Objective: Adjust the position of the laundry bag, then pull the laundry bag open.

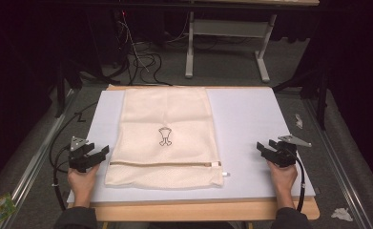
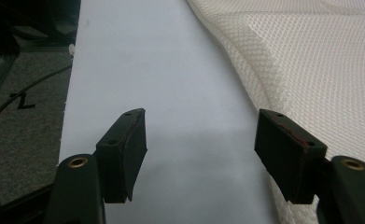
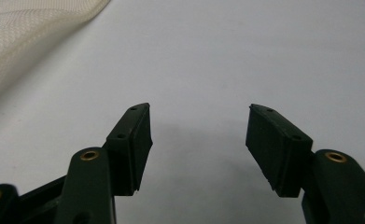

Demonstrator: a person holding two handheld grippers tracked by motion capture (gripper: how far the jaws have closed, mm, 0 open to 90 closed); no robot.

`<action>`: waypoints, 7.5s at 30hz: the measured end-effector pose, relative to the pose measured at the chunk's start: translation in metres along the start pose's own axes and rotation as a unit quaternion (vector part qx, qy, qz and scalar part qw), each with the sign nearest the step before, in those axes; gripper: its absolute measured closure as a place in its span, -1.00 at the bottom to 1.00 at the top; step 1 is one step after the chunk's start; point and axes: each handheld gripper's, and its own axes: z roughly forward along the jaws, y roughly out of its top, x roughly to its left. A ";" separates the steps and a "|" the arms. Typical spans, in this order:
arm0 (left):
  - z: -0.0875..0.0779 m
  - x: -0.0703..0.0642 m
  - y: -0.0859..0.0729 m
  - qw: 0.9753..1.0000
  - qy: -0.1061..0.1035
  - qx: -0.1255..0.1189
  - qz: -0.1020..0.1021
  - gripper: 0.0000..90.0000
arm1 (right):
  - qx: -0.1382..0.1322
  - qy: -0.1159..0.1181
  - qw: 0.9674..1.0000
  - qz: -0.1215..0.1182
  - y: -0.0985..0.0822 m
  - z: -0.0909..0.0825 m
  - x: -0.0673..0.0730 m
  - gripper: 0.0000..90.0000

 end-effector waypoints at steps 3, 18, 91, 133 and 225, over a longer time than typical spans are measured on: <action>-0.002 0.000 -0.001 1.000 0.000 -0.009 -0.002 -0.22 | -0.002 -0.002 1.000 0.002 0.000 0.000 0.000 -0.10; 0.000 0.002 0.000 1.000 -0.012 -0.003 -0.005 -0.15 | 0.008 -0.006 1.000 0.002 0.002 0.001 0.000 -0.02; 0.031 -0.055 0.029 0.991 -0.047 0.121 -0.015 -0.05 | 0.181 0.189 0.965 -0.016 0.043 0.066 0.138 0.25; 0.034 -0.085 0.045 0.992 -0.082 0.088 0.025 0.91 | 0.154 0.177 0.972 -0.022 0.044 0.048 0.105 0.93; 0.015 -0.165 0.018 0.984 -0.123 0.004 0.132 0.08 | 0.121 0.126 0.985 0.004 0.010 -0.007 0.053 -0.02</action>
